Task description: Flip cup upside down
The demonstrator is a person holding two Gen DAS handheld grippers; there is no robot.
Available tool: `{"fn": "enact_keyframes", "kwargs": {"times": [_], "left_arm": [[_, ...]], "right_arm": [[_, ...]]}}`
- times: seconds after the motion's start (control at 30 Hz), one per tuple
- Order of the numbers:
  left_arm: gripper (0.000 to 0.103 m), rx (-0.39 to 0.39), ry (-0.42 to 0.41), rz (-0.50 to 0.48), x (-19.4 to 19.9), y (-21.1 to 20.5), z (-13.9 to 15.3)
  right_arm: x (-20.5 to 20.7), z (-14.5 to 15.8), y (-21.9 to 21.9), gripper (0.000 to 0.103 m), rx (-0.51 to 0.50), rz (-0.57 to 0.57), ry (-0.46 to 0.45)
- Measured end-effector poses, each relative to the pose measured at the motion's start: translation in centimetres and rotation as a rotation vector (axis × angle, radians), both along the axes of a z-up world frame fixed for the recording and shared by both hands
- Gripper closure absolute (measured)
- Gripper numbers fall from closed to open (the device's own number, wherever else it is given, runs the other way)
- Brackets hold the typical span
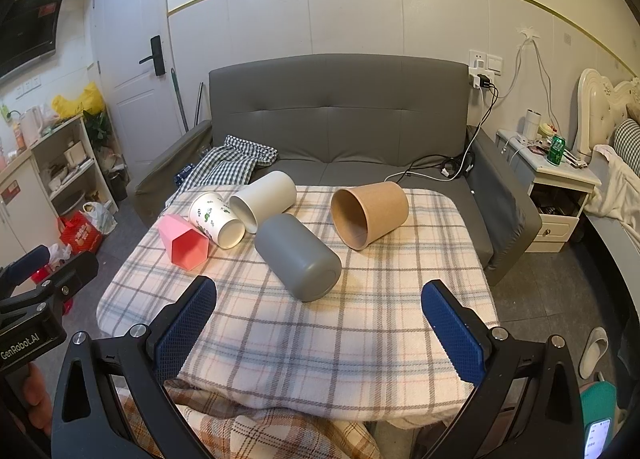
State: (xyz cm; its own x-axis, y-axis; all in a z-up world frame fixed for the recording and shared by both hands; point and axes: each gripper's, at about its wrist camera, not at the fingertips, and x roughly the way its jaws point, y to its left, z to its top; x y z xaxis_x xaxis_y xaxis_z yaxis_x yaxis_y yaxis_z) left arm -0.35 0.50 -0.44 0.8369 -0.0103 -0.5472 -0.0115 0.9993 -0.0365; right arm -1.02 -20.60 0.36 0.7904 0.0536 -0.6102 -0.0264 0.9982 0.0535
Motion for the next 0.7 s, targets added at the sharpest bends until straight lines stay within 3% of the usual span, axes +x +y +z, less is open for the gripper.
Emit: {"fn": "enact_keyframes", "kwargs": {"times": [0.43,0.7], "left_arm": [[0.000,-0.012,0.028,0.011,-0.5,0.1,-1.5],[0.000,-0.015,0.090,0.023,3.3,1.7,-0.5]], "right_arm": [[-0.1,-0.2,0.7,0.000,-0.004,0.002,0.022],[2.2,1.0,1.7,0.000,-0.027,0.014,0.078]]}}
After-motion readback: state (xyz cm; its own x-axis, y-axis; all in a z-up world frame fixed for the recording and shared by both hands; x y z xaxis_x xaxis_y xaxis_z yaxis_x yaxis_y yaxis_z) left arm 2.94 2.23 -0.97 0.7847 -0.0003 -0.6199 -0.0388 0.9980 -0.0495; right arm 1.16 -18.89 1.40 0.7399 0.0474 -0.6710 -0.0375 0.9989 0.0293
